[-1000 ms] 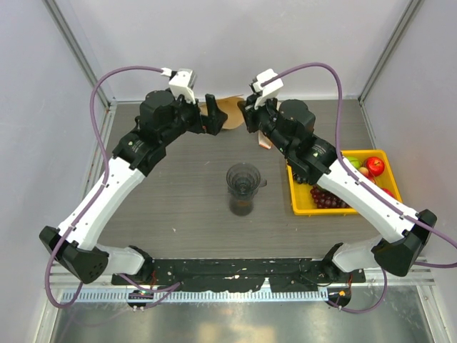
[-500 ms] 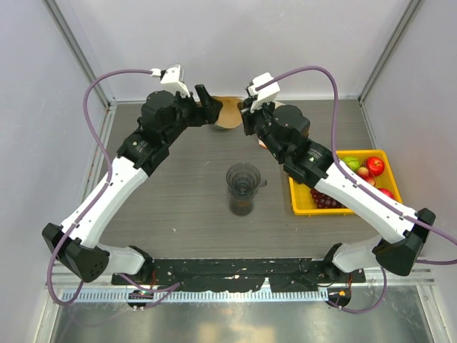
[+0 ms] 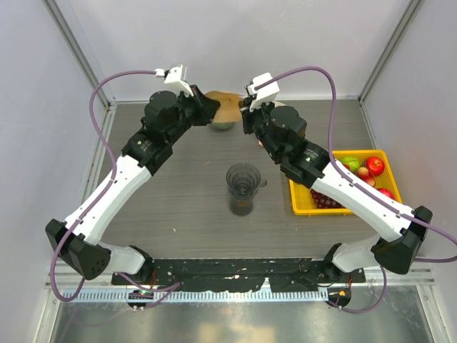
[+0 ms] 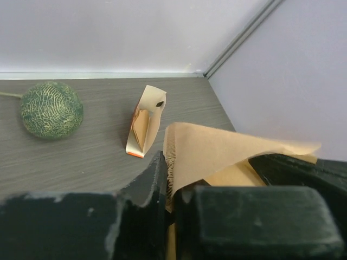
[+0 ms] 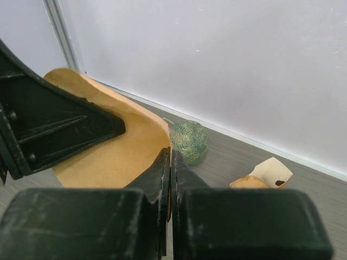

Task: Place the coffee filter in the dripper

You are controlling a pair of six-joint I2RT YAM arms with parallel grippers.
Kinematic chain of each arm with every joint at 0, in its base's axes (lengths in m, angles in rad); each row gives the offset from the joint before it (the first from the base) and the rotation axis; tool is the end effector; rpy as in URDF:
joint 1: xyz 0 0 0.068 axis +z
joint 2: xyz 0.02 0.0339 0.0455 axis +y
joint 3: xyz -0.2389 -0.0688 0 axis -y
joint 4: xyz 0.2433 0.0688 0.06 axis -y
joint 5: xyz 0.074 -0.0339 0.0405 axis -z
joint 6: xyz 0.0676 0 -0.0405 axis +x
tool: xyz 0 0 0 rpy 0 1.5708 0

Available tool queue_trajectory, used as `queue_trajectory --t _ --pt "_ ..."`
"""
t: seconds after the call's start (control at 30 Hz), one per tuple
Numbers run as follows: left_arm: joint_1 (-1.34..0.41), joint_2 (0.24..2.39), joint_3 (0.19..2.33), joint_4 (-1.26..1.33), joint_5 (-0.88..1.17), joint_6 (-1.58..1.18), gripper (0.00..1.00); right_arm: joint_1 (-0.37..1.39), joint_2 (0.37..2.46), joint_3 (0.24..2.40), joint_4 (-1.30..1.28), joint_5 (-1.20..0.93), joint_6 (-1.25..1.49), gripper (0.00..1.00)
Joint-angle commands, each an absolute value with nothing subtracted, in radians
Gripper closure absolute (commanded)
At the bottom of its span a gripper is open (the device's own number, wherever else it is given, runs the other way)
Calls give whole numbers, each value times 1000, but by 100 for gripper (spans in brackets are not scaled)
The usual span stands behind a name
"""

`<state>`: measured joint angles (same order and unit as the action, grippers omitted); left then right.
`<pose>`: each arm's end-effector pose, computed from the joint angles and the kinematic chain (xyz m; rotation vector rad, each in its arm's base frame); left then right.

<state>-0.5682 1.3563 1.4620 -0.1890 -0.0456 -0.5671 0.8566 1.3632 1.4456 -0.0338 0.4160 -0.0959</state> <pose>0.2931 -0.1835 0.4205 -0.0351 1.7200 -0.8177 0.2459 0.2420 0.4337 -0.3915 1.4825 0.2901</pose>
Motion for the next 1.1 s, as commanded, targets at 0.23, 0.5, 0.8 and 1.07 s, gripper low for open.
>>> queue_trajectory --t 0.23,0.5,0.8,1.07 --pt "-577 1338 1436 -112 64 -532 100 864 1379 1489 18 399 -55 95" --pt "-584 1341 1442 -110 94 -531 100 864 1374 1486 11 341 -28 95" --pt "-595 1333 1427 -113 118 -540 100 850 1374 1488 26 279 -3 95" --pt "-587 1304 1442 -127 -42 -563 100 824 1359 1483 -23 290 37 85"
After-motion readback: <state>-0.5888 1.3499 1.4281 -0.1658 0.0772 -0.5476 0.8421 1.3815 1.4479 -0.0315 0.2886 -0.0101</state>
